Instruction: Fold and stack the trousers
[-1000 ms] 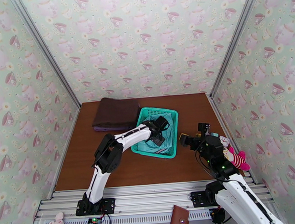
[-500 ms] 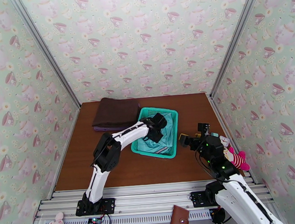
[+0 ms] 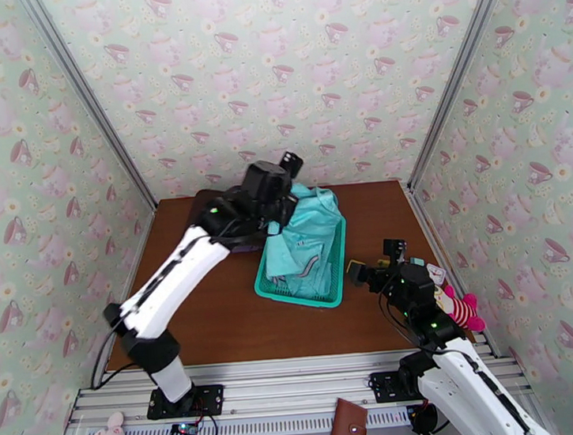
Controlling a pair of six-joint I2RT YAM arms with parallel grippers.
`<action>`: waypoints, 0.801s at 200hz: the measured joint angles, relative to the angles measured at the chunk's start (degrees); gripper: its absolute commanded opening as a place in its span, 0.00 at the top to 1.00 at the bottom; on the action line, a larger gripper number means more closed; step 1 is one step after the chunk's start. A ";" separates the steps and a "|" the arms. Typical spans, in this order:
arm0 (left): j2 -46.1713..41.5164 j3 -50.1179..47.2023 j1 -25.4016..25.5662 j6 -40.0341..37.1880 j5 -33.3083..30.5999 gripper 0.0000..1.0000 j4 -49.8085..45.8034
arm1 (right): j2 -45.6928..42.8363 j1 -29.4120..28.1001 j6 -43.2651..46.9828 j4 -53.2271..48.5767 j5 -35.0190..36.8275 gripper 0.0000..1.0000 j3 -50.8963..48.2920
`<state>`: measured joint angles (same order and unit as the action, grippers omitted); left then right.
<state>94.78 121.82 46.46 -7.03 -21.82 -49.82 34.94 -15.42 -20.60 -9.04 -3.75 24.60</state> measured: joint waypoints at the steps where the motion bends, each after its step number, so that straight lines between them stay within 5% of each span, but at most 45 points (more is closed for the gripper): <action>1: -0.31 0.02 0.00 -0.09 -0.17 1.00 0.07 | 0.00 0.00 0.00 0.07 0.00 0.00 0.00; 46: -19.17 -1.51 -3.26 -3.58 -9.49 1.00 4.72 | 1.11 -0.39 0.11 0.68 -1.31 0.01 0.00; 86: -33.27 -17.18 -7.02 -3.96 -16.33 1.00 8.59 | 1.64 -4.98 1.53 2.51 -2.23 0.03 0.00; 160: -38.58 -45.11 -21.05 2.43 -22.97 1.00 8.15 | 9.51 -20.83 9.05 4.11 -1.09 0.05 2.40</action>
<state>56.21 76.71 25.41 -4.60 -44.80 -41.67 44.45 -36.25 -11.55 -4.93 -4.84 27.00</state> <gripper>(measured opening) 0.090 0.955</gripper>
